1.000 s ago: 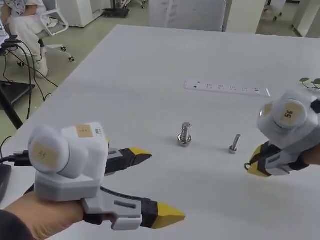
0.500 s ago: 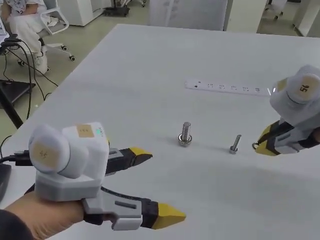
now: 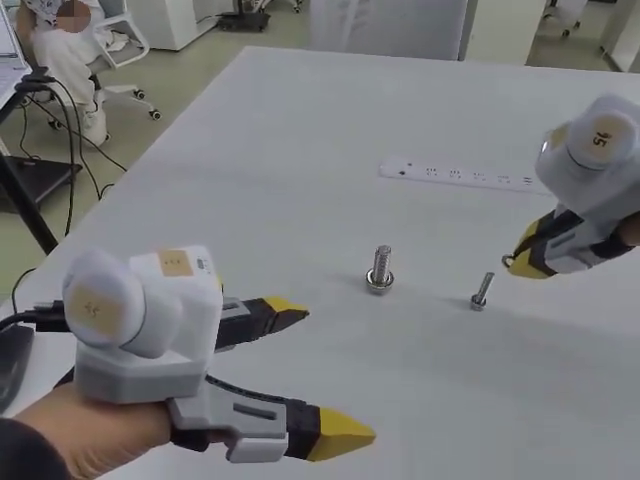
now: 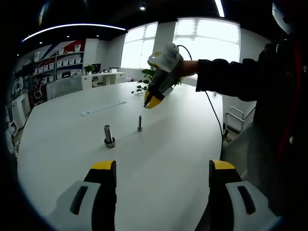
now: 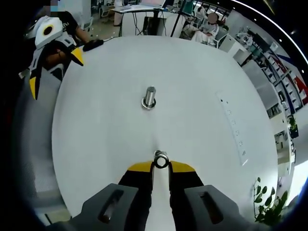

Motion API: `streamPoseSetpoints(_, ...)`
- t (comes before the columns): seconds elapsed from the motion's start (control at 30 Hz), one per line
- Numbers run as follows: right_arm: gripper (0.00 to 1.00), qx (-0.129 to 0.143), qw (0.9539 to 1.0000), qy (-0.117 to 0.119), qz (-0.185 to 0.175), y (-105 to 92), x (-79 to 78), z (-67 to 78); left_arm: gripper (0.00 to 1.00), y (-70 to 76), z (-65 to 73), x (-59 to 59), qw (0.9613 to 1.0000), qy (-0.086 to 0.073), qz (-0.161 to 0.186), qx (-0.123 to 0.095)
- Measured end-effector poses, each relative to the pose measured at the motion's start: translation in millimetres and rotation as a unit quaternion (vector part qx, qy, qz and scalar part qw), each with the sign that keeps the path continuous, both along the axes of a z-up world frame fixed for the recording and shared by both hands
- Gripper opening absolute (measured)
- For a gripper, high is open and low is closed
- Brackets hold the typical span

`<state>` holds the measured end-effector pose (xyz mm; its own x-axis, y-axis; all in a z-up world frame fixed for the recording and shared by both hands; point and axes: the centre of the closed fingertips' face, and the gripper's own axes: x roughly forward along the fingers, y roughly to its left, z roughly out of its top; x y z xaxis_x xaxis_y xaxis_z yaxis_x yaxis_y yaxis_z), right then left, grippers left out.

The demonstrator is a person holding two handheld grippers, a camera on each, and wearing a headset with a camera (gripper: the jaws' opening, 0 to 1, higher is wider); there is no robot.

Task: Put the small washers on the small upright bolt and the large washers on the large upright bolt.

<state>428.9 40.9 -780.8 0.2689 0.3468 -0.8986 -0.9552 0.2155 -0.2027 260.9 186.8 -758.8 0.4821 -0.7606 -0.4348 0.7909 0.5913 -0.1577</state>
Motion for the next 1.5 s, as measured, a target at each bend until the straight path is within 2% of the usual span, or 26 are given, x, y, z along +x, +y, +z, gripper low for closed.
streamPoseSetpoints(0.33,0.13,-0.002,0.9998,0.020,-0.002,2.4,11.6,-16.0,0.78,1.4,-1.7,0.6,1.0000,0.003,0.004,0.003)
streamPoseSetpoints(0.67,0.13,-0.010,0.9993,0.037,0.001,3.8,12.1,-28.4,0.78,3.0,-4.3,1.0,0.9999,0.008,0.009,0.003)
streamPoseSetpoints(1.5,0.13,-0.031,0.9982,0.050,0.007,6.5,10.2,-46.6,0.78,5.8,-6.6,1.0,0.9998,0.011,0.013,0.001)
